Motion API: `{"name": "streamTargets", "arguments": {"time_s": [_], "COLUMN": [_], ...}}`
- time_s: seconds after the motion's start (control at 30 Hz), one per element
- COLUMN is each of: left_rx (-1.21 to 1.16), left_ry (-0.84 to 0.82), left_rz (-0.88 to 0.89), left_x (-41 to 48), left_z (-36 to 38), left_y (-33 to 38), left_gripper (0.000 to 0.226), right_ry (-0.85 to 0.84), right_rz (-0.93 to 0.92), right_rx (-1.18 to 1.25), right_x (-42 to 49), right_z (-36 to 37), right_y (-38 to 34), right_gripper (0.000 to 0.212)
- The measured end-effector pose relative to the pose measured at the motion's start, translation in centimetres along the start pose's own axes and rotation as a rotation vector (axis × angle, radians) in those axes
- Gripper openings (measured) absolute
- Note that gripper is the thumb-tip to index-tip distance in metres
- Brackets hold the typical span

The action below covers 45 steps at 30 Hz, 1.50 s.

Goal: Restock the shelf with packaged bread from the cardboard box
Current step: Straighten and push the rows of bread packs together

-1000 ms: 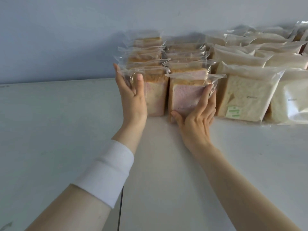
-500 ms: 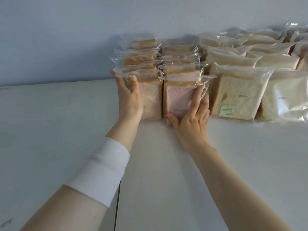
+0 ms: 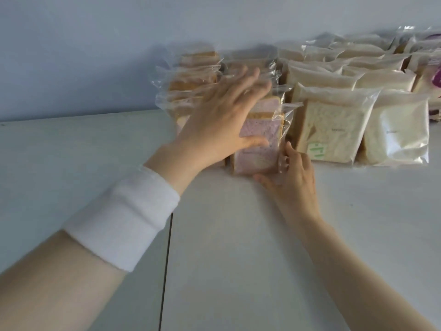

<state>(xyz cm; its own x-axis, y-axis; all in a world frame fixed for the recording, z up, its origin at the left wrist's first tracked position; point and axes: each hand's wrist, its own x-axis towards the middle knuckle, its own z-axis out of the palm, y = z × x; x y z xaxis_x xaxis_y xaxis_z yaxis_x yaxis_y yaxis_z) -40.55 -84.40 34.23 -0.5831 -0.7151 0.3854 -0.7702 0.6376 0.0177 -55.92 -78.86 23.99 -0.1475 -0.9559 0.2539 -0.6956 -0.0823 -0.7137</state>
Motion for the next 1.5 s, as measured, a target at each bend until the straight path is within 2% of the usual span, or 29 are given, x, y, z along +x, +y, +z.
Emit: {"name": "streamTargets", "arguments": {"time_s": [0.1, 0.2, 0.37, 0.47, 0.57, 0.63, 0.7, 0.83, 1.03, 1.27, 1.33, 1.43, 1.5], "left_rx": [0.115, 0.115, 0.112, 0.077, 0.043, 0.013, -0.019, -0.118, -0.134, -0.103, -0.082, -0.087, -0.085], "left_ry": [-0.122, -0.111, -0.168, -0.032, 0.157, 0.149, 0.062, -0.066, -0.033, -0.078, -0.006, 0.119, 0.093], "left_rz": [0.017, -0.009, -0.003, -0.006, -0.131, -0.259, -0.314, -0.208, -0.102, -0.144, -0.135, -0.05, -0.006], "left_x": [1.4, 1.8, 2.0, 0.4, -2.7, -4.8, -5.8, -5.1, -3.8, -4.2, -3.7, -0.9, 2.1], "left_z": [1.5, 2.3, 1.9, 0.3, -1.0, -1.3, -1.2, -0.3, 0.8, -0.8, -1.9, -3.4, -3.5], "left_y": [-1.6, -2.6, -2.6, -2.7, -4.0, -5.7, -7.2, -9.2, -10.2, -9.0, -7.4, -3.8, -0.5], "left_gripper": [0.076, 0.07, 0.08, 0.091, 0.088, 0.09, 0.092, 0.082, 0.066, 0.095, 0.095, 0.072, 0.067], "right_ry": [0.031, 0.052, -0.039, -0.006, 0.109, 0.106, 0.083, 0.103, 0.107, 0.002, 0.049, 0.178, 0.226], "right_rz": [0.015, 0.01, -0.028, -0.086, -0.128, -0.113, -0.085, -0.031, -0.026, -0.131, -0.171, -0.155, -0.087], "right_rx": [-0.007, -0.009, -0.07, -0.111, -0.177, -0.217, -0.213, -0.194, -0.237, -0.148, -0.121, -0.132, -0.17], "right_x": [1.1, 1.9, 1.8, 0.5, -1.2, -1.8, -1.4, 0.3, 1.3, 0.9, 0.7, 0.3, 0.5], "right_z": [0.5, 0.8, 0.5, -0.3, -0.4, 0.1, 1.0, 2.5, 3.5, 1.3, -0.1, -3.2, -5.8], "right_y": [0.0, -0.3, -0.5, -1.2, -2.5, -3.6, -4.6, -5.9, -5.9, -5.2, -4.8, -2.8, -0.3], "right_gripper": [0.081, 0.076, 0.08, 0.091, 0.093, 0.096, 0.1, 0.102, 0.103, 0.102, 0.095, 0.084, 0.084]}}
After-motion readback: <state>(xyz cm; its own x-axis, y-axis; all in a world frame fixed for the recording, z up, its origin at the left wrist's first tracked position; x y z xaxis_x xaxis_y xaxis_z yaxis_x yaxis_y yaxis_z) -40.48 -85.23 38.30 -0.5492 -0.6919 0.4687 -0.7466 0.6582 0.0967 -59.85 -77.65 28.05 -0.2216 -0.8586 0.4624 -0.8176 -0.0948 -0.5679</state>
